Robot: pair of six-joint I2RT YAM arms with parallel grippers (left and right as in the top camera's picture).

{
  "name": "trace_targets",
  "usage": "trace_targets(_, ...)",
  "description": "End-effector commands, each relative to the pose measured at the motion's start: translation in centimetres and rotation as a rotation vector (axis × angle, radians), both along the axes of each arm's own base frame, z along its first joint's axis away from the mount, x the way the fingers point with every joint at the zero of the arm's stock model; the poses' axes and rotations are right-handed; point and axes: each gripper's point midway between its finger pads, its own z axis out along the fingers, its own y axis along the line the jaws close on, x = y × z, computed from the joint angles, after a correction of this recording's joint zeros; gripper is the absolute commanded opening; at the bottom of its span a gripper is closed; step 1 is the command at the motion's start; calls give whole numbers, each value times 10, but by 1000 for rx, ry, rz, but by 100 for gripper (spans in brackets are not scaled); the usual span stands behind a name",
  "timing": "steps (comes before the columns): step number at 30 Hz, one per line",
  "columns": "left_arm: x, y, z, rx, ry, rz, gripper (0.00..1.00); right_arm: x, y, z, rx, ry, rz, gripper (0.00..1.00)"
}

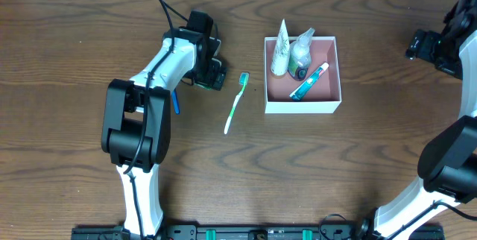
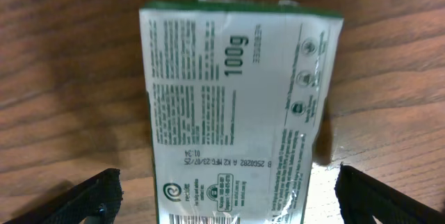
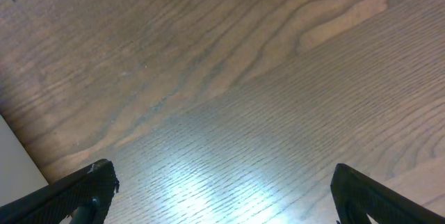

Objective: Pack container
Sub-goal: 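Lower the left gripper and grasp the soap bar box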

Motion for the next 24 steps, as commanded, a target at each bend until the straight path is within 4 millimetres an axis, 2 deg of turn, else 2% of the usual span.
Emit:
trace_targets(1,-4,1,-8,-1,20,22,98,-3,-4,-6,-4,16,-23,99)
trace_targets(10,-4,-7,-7,-50,24,29,98,-3,-4,-6,-4,16,-23,99)
trace_targets(18,11,-11,-4,-68,-38,26,98,-3,-4,-6,-4,16,-23,99)
trace_targets(24,11,-11,-4,-67,-36,27,98,-3,-4,-6,-4,16,-23,99)
